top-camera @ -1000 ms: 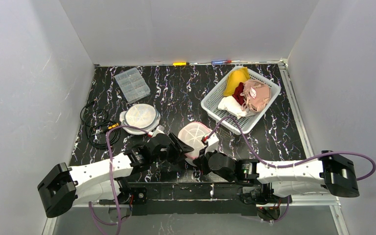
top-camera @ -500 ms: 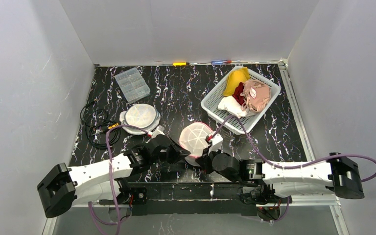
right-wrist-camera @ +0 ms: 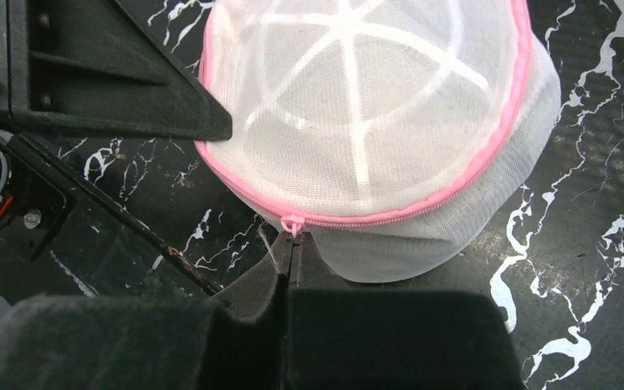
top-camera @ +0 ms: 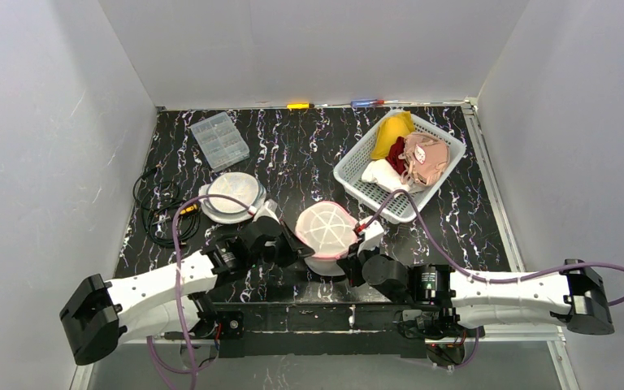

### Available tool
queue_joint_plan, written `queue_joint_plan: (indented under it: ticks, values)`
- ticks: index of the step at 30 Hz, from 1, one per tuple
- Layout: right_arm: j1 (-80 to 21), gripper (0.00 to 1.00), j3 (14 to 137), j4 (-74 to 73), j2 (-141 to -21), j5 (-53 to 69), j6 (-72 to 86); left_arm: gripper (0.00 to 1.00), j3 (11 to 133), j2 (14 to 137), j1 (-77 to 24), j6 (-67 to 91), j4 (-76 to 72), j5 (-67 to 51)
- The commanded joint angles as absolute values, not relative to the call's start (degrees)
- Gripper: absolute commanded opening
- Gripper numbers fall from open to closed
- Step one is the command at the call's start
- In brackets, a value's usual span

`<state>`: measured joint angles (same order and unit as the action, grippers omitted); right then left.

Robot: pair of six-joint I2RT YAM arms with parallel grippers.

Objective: Unzip the laundry bag and remove the bra
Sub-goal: Unzip the laundry bag at the center of the board.

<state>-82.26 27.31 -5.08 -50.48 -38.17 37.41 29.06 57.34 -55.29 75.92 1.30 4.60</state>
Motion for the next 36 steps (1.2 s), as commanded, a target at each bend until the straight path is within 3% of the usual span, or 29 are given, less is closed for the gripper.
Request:
queue_joint_plan:
  ticks: [1,12,17,22,29,36]
  values:
    - [-82.49,0.01,29.02,-4.28,-48.9,-38.42,36.13,0.0,34.84,57.7,-52.46,63.87,5.39,-2.12]
    - [-85.29,0.01,31.88,7.35,-57.04,-37.14,36.11,0.0,47.88,65.75,-37.03,43.88,10.57,-28.12]
    - [-85.6,0.01,31.94,10.06,-61.73,-39.53,39.29,0.0,45.31,70.47,-36.55,45.08,8.0,-30.75]
    - [-85.56,0.01,31.64,9.93,-63.05,-40.4,40.86,0.01,37.87,66.43,-36.56,49.57,3.16,-28.26]
    - [-85.58,0.01,32.28,10.01,-63.83,-39.41,40.69,0.45,36.92,56.05,-36.63,49.56,13.26,-22.74]
    - [-85.57,0.01,33.45,10.76,-65.0,-38.51,40.2,0.65,33.9,44.9,-38.27,56.93,22.84,-17.54]
